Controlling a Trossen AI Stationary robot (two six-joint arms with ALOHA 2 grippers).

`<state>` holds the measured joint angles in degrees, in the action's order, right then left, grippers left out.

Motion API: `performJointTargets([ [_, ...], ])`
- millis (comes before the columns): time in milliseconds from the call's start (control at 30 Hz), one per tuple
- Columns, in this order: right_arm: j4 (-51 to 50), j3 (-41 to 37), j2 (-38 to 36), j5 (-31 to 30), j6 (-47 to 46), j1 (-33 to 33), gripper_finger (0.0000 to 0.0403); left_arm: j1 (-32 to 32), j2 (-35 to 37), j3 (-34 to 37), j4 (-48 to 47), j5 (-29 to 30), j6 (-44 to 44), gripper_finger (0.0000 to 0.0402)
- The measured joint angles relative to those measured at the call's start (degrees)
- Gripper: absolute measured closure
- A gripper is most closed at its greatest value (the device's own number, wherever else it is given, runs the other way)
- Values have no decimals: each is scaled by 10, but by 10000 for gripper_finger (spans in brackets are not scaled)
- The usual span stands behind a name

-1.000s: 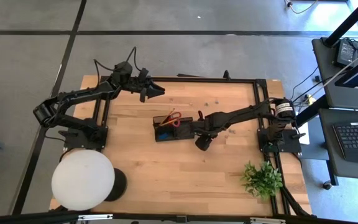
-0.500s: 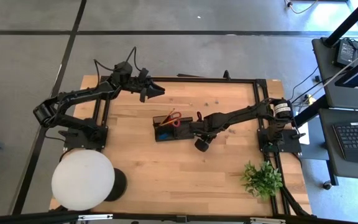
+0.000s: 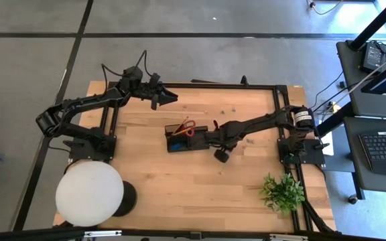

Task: Pick and place office supplies into organizer
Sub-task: Put the pink sticky note pad into the desk organizer

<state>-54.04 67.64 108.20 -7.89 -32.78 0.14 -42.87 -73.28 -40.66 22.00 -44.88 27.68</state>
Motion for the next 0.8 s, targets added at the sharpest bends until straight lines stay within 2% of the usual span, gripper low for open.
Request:
performJointTargets([
  [233, -156, 98, -1, -92, 32, 0, 400, 0, 0, 0, 0, 0, 0, 255],
  [533, -116, 246, -2, -105, 218, 2, 400, 0, 0, 0, 0, 0, 0, 255],
  [700, -99, 272, -3, -103, 319, 1, 400, 0, 0, 0, 0, 0, 0, 255],
  [800, -99, 267, -3, -68, 349, 1, 400, 0, 0, 0, 0, 0, 0, 255],
])
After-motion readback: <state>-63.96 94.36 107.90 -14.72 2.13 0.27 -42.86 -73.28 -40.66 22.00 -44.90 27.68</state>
